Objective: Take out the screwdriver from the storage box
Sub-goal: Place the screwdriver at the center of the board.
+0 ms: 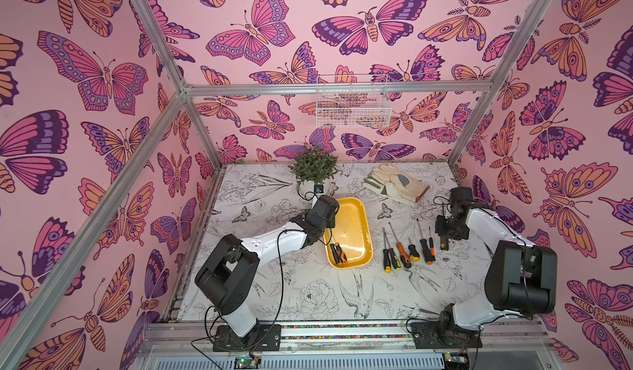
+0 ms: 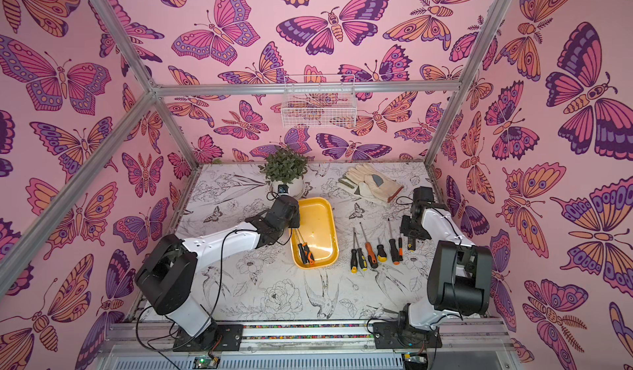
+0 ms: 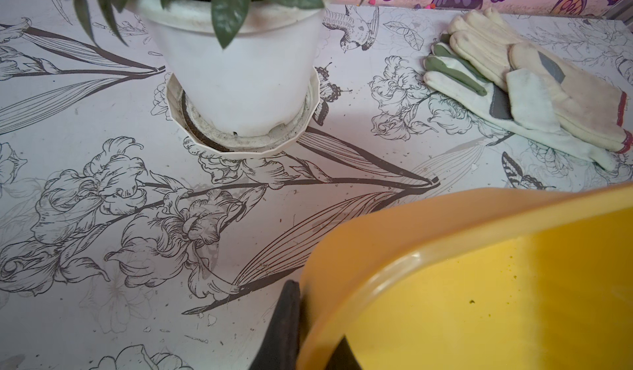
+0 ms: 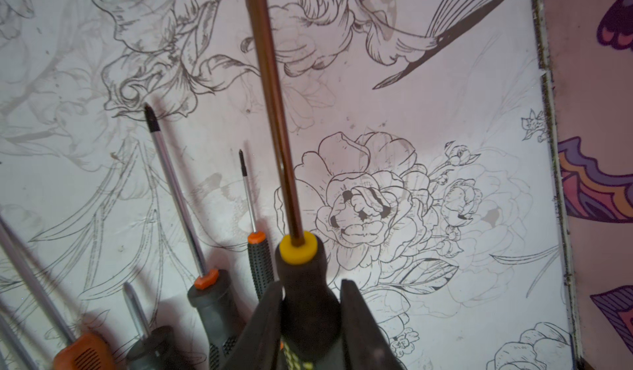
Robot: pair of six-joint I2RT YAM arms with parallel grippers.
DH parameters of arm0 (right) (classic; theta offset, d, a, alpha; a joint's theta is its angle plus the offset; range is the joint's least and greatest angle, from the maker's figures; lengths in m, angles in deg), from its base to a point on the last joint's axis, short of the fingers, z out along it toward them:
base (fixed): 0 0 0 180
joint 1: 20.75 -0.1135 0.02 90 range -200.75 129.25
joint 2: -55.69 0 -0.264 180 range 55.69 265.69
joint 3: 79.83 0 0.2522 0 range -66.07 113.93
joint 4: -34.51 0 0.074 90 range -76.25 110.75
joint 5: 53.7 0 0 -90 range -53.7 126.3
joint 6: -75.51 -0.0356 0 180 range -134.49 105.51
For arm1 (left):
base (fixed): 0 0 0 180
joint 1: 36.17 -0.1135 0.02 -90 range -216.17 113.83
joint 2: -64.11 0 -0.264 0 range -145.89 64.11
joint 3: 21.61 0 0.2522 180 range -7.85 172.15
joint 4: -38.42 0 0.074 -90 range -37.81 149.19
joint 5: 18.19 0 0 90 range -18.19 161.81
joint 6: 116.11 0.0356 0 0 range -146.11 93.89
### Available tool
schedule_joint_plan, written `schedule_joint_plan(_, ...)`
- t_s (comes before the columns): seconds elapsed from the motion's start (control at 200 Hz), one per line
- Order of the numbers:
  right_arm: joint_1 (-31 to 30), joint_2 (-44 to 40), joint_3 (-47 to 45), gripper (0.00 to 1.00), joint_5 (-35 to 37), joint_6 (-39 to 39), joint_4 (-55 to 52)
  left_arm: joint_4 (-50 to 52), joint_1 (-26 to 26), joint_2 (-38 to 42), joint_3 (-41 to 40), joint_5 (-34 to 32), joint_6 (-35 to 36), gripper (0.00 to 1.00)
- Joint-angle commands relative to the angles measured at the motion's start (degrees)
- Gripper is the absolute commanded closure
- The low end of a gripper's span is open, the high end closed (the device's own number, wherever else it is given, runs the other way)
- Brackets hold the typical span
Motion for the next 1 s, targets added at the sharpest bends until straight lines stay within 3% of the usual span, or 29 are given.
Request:
schedule_joint_plan(0.0, 1.0, 1.9, -0.2, 1.00, 0.2, 0.5, 0.1, 0.0, -0.4, 0.4, 0.8, 0.6, 0.4, 1.00)
schedule_joint_plan(0.991, 1.6, 9.9, 1.8, 0.97, -4.9, 1.2, -1.0, -1.0, -1.1, 1.3, -0.5, 1.3, 0.1, 1.00)
